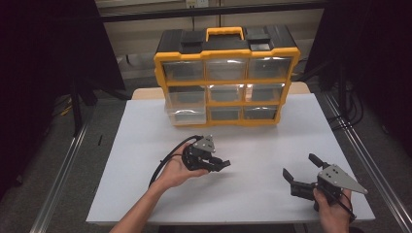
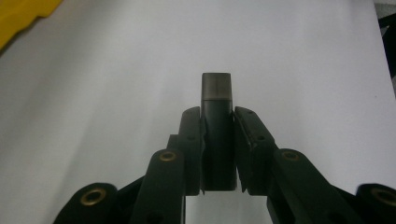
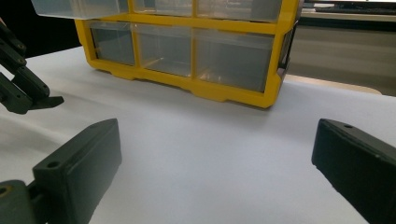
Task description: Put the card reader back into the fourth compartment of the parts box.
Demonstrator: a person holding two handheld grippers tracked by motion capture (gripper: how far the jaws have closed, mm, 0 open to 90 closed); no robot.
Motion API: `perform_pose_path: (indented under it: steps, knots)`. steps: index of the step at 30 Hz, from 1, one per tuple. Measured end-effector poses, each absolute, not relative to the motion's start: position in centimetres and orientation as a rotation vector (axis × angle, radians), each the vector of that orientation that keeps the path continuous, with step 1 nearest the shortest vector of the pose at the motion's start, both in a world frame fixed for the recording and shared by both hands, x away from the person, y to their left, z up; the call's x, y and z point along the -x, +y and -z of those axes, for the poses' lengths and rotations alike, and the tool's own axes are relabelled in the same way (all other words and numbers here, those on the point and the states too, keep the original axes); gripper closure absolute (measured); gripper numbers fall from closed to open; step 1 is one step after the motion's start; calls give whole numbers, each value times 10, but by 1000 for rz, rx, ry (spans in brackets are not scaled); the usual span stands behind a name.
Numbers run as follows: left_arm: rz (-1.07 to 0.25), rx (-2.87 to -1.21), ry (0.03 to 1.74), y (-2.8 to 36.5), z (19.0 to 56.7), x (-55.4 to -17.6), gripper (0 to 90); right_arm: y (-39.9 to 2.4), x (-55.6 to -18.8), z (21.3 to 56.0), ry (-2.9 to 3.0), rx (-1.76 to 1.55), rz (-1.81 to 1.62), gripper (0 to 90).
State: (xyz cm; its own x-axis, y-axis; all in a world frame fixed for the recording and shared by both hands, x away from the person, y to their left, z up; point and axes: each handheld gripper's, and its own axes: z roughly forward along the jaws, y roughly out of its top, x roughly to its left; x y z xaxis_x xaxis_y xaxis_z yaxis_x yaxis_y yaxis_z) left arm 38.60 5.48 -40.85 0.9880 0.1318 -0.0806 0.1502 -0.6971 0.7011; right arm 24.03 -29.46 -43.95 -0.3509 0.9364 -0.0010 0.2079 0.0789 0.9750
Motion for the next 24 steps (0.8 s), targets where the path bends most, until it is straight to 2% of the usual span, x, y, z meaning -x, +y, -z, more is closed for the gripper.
perform_pose_path:
  steps: [24]
  knots:
    - [-25,-2228,260,75,392,-384,738,-295,-239,439,1653,-1150,-1332,14]
